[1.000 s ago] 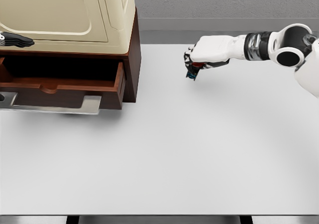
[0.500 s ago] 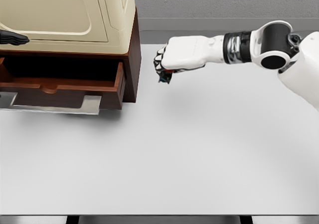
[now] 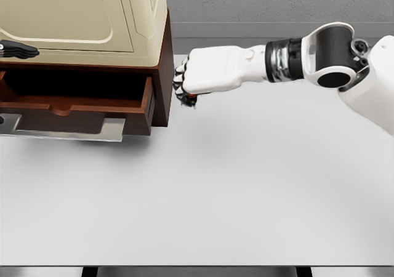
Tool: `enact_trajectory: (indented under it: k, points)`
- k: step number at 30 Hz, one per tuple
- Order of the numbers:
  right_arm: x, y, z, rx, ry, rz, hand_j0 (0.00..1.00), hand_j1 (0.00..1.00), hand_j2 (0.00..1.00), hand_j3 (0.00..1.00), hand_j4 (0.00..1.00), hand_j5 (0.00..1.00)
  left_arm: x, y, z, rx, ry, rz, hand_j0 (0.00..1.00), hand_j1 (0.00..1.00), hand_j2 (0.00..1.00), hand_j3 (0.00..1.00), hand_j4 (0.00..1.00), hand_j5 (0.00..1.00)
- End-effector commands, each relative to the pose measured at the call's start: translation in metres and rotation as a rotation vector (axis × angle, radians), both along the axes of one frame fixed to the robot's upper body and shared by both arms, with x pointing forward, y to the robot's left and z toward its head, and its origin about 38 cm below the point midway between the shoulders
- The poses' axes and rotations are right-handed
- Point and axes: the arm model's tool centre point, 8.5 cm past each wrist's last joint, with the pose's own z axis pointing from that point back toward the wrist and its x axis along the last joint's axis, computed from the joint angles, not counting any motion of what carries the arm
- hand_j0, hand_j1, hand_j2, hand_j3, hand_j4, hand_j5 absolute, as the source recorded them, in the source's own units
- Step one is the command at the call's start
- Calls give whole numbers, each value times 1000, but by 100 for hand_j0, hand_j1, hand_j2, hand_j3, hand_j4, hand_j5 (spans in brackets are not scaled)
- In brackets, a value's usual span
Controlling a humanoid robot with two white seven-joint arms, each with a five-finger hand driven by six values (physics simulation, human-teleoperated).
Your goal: Open the cabinet drawer with left arm, and place a switch into the drawer with right arm
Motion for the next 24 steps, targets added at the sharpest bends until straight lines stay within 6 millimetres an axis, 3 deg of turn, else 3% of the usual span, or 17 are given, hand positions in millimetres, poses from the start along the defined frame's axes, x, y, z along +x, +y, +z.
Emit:
enact_trajectory:
  k: [1,7,24]
  points:
    - [-5,3,3,19,11,20,38,38,38,38,38,38,0,0,1,-5,0,3,97,97,97,97,97,97]
    - [-6,9,24,40,-13,42,39,39,39,39,39,39,1,-1,-3,-3,7,-1,97,97,97,97,97,97]
    - [-24,66,56,91,-70,176,40,40,40,40,40,40,2,-2,-8,0,16,-4,97,97,97,97,97,97]
